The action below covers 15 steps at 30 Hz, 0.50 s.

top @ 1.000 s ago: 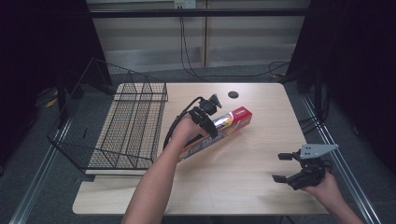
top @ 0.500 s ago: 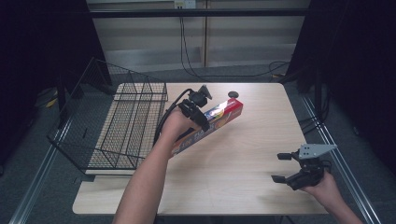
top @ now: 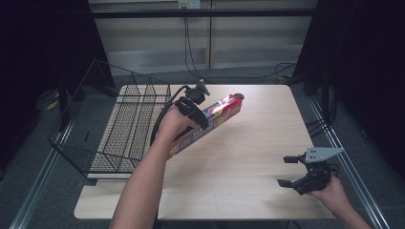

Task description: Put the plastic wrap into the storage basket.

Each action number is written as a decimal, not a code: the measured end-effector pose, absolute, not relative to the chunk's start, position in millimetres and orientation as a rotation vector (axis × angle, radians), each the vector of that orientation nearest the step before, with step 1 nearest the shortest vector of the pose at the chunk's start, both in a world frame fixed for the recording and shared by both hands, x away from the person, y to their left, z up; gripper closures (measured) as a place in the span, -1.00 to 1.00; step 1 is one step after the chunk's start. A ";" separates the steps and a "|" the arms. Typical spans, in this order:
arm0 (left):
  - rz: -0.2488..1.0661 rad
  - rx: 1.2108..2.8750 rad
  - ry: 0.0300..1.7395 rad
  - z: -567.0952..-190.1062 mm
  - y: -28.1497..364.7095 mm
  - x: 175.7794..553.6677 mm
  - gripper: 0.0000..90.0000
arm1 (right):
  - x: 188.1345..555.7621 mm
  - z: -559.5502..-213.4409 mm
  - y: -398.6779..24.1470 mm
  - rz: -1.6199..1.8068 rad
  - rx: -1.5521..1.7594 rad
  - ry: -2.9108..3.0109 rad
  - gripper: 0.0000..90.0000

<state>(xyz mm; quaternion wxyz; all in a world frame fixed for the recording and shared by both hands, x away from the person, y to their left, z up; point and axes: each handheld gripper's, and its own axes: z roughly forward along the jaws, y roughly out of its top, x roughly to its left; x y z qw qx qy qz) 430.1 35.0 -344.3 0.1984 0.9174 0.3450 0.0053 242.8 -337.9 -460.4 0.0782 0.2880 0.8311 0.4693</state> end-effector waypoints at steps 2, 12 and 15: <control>0.009 2.545 0.991 -340.7 37.0 429.5 -0.02 | 242.9 -460.3 -337.9 1.407 0.862 2.491 -0.86; 0.031 2.516 1.023 -317.7 41.0 427.9 -0.02 | 243.5 -460.1 -337.0 1.408 0.852 2.488 -0.86; 0.041 2.516 1.032 -307.9 42.8 427.6 -0.02 | 243.6 -460.0 -336.6 1.402 0.848 2.489 -0.87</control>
